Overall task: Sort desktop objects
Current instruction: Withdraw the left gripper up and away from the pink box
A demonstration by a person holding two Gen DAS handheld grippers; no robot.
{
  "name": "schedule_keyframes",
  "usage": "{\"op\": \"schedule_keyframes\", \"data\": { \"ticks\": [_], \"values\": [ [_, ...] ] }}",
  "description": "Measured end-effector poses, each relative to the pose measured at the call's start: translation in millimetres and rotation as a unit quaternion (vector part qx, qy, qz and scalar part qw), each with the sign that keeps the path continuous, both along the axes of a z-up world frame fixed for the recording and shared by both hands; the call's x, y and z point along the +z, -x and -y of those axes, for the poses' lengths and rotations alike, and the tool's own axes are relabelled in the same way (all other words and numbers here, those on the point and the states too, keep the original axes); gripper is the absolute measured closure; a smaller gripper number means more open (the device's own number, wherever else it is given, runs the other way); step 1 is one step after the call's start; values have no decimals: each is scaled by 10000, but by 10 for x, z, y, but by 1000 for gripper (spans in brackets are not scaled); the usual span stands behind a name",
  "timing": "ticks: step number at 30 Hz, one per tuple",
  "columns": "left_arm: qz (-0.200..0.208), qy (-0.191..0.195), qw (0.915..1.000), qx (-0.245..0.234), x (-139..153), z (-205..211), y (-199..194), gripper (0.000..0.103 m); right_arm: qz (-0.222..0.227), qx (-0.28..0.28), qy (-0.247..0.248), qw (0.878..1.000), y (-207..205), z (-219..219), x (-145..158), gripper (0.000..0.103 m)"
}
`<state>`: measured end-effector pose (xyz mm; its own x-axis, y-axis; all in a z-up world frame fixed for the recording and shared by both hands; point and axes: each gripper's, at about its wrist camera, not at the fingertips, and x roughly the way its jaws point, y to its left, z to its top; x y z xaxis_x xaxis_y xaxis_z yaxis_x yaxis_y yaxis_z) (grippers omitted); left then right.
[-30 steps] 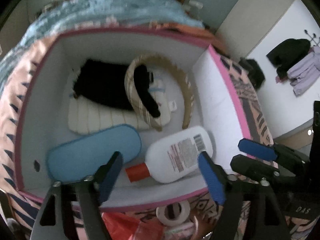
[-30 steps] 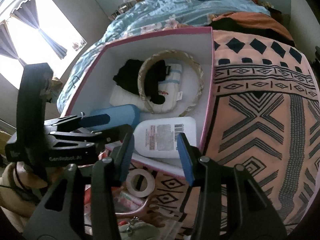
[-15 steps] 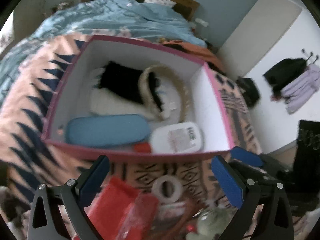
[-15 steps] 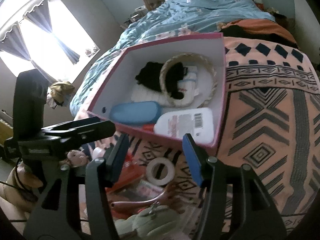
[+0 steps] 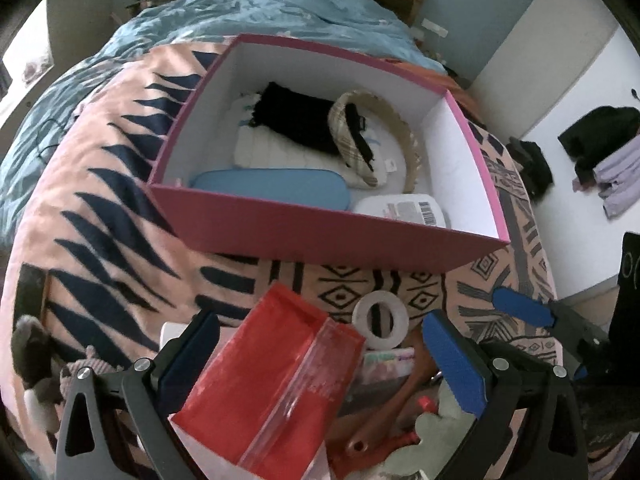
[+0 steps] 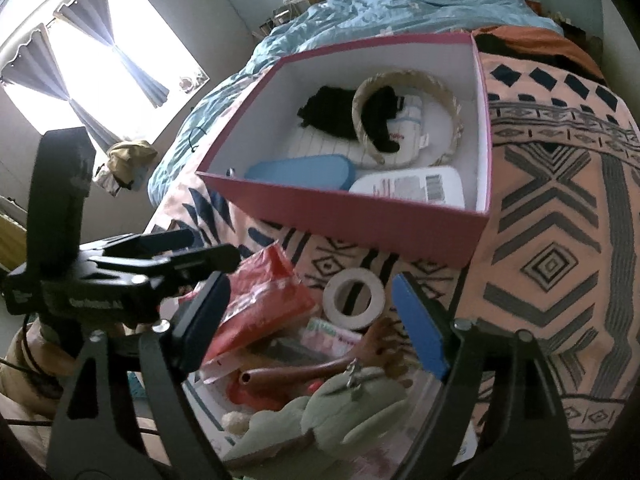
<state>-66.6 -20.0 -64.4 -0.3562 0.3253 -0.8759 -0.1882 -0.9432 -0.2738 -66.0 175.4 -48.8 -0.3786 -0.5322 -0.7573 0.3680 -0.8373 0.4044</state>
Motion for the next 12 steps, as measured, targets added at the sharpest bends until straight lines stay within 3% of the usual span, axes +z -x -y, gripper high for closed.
{"op": "schedule_keyframes", "data": {
  "ticks": [12],
  "values": [
    [-389,432,9982,-125,138,-27,-177,0,-9,-1,-36,10000,-132,56,8,19]
  ]
}}
